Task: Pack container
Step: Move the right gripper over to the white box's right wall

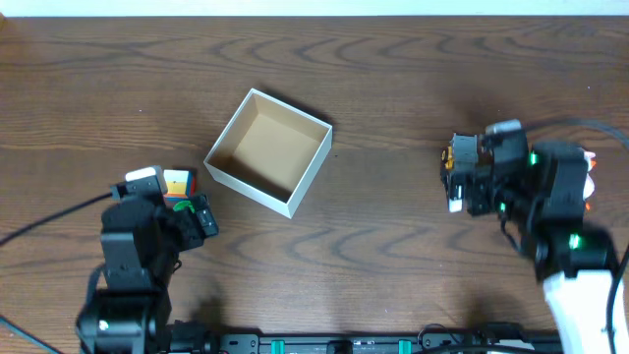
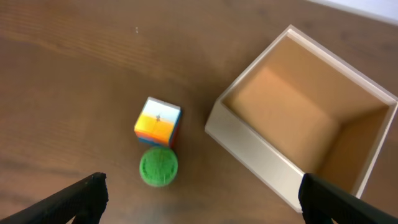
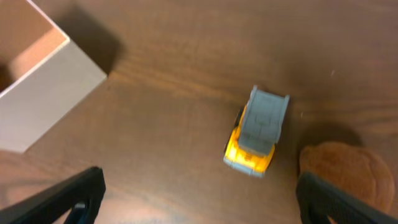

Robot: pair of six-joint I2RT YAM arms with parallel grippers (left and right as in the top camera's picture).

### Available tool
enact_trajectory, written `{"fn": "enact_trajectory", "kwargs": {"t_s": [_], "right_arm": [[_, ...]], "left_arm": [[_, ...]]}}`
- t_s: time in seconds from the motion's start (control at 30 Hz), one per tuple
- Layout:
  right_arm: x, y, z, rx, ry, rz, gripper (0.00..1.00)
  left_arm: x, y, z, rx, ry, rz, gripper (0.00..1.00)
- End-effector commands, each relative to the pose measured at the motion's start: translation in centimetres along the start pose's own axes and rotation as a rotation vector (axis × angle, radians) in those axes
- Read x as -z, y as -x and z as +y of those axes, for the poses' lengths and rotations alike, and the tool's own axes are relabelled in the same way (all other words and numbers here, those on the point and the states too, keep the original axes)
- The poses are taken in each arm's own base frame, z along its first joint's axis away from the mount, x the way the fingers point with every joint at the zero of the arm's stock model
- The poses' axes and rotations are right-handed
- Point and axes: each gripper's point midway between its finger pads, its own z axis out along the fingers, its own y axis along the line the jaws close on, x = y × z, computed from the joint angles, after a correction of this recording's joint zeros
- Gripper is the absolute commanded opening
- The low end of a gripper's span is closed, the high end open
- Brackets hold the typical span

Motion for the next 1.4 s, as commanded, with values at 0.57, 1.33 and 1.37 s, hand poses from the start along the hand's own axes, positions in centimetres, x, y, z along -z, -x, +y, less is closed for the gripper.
{"fn": "enact_trajectory", "kwargs": {"t_s": [0.57,1.33,1.37], "right_arm": [[-4.0,10.2,12.0,0.301,0.238,-0.074,0.04],[-17.8,3.8,24.2,0.472,0.422,0.043,0.01],[-18.0,3.6,24.2,0.472,0.421,0.049,0.01]], "left_arm": [[2.1,1.8,-3.3,0.009,-0.155,0.082,0.96],[2.1,1.8,-3.3,0.009,-0.155,0.084,0.79],[2.1,1.8,-3.3,0.009,-0.155,0.084,0.79]]}}
